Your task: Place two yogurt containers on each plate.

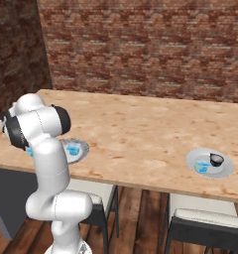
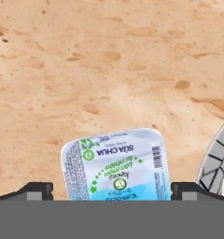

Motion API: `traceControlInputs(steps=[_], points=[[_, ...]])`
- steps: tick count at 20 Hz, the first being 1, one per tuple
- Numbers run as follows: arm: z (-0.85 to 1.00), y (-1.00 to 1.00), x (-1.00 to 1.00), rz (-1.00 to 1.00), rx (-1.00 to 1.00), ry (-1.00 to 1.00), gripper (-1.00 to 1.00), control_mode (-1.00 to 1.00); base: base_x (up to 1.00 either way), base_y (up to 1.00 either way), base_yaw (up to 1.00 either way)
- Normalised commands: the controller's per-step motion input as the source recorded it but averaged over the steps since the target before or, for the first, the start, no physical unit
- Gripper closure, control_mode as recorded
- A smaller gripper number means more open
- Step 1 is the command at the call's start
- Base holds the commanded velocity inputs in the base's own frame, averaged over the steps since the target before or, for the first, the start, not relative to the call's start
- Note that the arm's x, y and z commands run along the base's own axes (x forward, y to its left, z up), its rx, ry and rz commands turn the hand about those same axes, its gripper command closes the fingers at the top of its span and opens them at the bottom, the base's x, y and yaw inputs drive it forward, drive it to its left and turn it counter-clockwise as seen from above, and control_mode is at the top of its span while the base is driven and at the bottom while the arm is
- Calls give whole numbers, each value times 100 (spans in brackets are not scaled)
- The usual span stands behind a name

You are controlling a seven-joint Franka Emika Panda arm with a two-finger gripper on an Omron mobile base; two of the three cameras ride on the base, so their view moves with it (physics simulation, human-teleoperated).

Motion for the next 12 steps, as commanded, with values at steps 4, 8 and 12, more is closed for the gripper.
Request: traceControlInputs(steps=[4, 8, 12], points=[[1, 0, -6, 0, 0, -9, -100, -100, 0, 0, 0], [-1, -1, 0, 0, 0, -1, -100, -100, 0, 0, 0], [-6, -6, 0, 0, 0, -2, -100, -100, 0, 0, 0]])
